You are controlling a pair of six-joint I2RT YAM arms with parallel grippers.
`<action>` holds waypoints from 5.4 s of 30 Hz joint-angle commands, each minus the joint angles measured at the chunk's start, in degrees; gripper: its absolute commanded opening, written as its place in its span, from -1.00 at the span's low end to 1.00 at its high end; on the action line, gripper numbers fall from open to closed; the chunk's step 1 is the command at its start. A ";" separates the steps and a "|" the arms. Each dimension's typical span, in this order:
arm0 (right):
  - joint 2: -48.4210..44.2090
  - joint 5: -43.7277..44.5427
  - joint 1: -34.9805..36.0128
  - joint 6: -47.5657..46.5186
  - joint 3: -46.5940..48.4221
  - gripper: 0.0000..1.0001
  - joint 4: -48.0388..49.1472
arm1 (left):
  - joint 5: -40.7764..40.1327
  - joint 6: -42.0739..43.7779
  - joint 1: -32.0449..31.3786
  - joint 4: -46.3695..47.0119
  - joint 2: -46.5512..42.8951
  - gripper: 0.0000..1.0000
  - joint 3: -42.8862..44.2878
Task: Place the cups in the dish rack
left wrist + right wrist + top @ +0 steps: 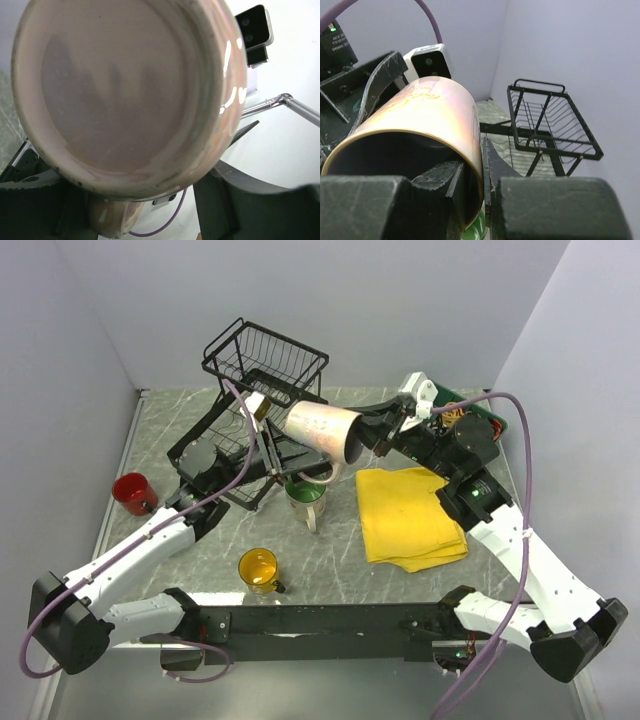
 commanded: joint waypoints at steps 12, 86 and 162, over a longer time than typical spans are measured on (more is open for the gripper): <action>0.39 -3.63 1.11 0.98 -1.09 -1.00 14.39 | 3.32 -0.78 -0.87 11.46 -1.00 -0.24 0.24; -5.85 -34.31 -40.11 -18.09 -21.57 1.00 -33.60 | -11.34 42.19 41.41 -21.48 29.76 -0.98 14.37; -4.01 -37.47 -46.18 -19.94 -21.04 1.00 -35.70 | -34.82 56.71 39.12 -32.92 31.10 0.29 20.65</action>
